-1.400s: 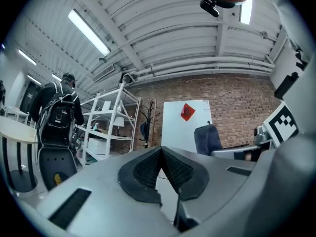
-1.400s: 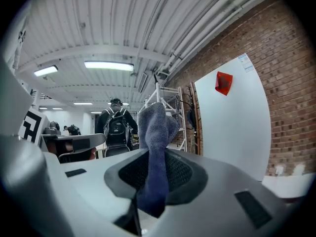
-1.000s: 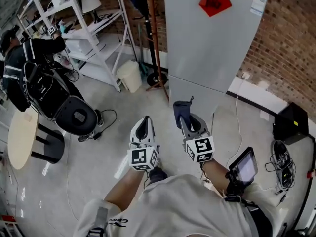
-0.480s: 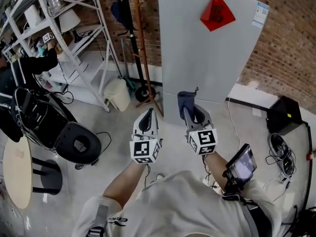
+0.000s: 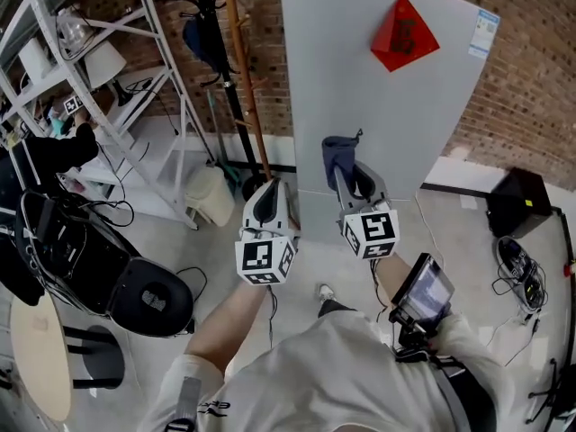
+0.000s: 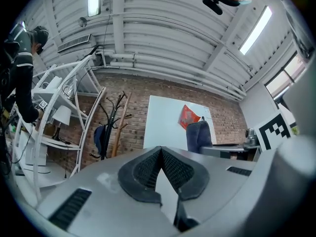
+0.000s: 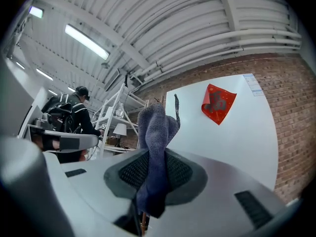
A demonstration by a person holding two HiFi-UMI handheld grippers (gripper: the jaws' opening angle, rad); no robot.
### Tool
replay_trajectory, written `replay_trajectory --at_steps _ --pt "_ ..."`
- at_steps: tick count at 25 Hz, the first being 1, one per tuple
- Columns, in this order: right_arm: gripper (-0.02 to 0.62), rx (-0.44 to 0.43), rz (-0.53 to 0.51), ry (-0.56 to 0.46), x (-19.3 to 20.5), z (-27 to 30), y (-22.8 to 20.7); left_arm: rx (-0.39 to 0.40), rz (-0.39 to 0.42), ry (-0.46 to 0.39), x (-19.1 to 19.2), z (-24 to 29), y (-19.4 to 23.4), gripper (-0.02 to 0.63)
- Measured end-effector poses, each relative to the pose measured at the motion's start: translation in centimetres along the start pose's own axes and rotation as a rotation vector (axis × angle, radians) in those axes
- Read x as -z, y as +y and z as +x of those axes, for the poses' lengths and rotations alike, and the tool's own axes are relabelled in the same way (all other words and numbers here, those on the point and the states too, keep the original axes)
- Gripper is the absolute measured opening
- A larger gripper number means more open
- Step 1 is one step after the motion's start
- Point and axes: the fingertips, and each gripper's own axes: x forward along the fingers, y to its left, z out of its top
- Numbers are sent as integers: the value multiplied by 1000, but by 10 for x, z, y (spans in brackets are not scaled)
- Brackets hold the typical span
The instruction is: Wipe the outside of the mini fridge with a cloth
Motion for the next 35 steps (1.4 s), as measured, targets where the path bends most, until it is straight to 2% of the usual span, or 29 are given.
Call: replay_trajectory --at_steps 4,8,12,15,21,24,31,35 --pt "86 -13 -34 -53 -14 57 -20 -5 11 -33 -8 46 21 3" --pt "86 -39 -87 -129 -45 109 -38 -2 -20 -49 -19 91 36 3" --pt "86 -55 -145 -185 -76 159 -55 -7 -17 -73 -38 133 52 3" --pt "85 -67 -139 -199 -94 185 -68 -2 -11 -93 -53 159 62 3" --pt "84 -121 -69 -228 -141 218 -78 19 -25 -137 -90 198 75 3" --pt "86 -125 -67 -232 -160 231 -77 28 -12 -151 -103 210 75 3" --pt "86 -82 -90 -252 -197 253 -78 34 -15 -164 -125 230 79 3" --pt "86 -45 -97 -222 -206 265 -80 21 -6 -170 -132 236 85 3"
